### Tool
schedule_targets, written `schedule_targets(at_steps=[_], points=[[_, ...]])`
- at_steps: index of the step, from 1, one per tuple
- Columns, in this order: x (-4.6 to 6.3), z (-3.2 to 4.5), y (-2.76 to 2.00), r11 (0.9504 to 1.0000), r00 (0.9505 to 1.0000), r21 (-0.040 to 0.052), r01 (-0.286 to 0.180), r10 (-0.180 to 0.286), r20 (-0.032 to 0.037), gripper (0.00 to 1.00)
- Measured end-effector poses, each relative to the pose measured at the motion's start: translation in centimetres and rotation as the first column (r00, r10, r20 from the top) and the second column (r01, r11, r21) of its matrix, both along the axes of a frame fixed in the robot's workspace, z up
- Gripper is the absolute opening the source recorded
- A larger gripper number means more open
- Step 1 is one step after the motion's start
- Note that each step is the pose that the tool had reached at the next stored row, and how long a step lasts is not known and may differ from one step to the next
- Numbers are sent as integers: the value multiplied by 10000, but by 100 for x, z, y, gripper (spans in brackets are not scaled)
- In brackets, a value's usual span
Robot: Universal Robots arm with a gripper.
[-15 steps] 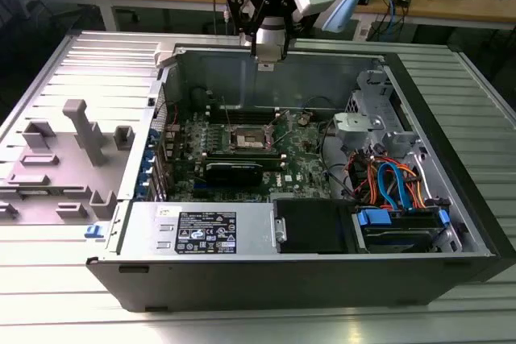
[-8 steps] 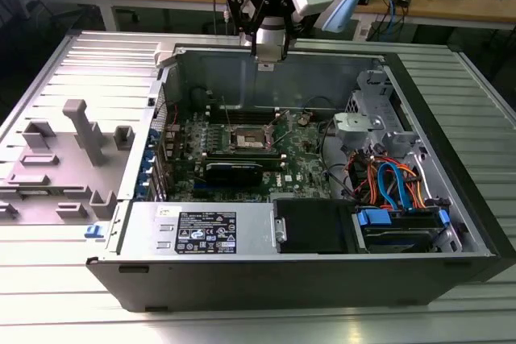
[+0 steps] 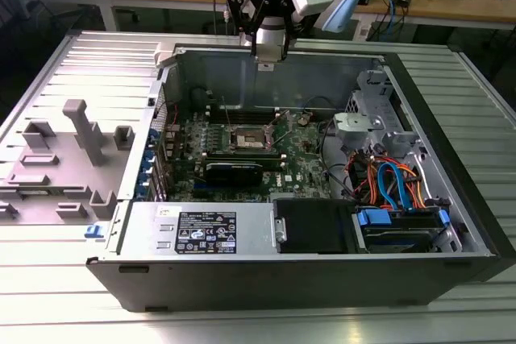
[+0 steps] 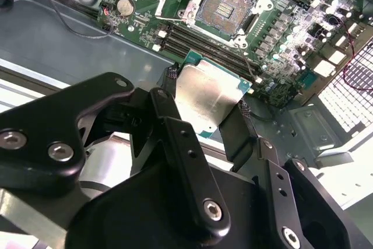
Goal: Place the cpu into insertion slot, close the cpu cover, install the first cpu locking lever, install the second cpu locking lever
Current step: 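Place the cpu into insertion slot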
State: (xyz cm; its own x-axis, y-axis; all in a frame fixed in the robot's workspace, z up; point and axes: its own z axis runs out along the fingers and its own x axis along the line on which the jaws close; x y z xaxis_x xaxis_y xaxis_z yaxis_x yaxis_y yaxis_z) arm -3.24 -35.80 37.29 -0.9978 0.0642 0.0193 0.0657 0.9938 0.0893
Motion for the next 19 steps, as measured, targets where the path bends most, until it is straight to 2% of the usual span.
schedule_targets(at_steps=[4,10,13,19], points=[[0,0,0,10000,10000,0,27,-27,0,55],[0,-8,-2,9979,9979,2,642,-642,0,55],[-1,-8,-20,9974,9974,1,717,-717,0,55],[0,-8,-21,9974,9974,0,720,-720,0,55]])
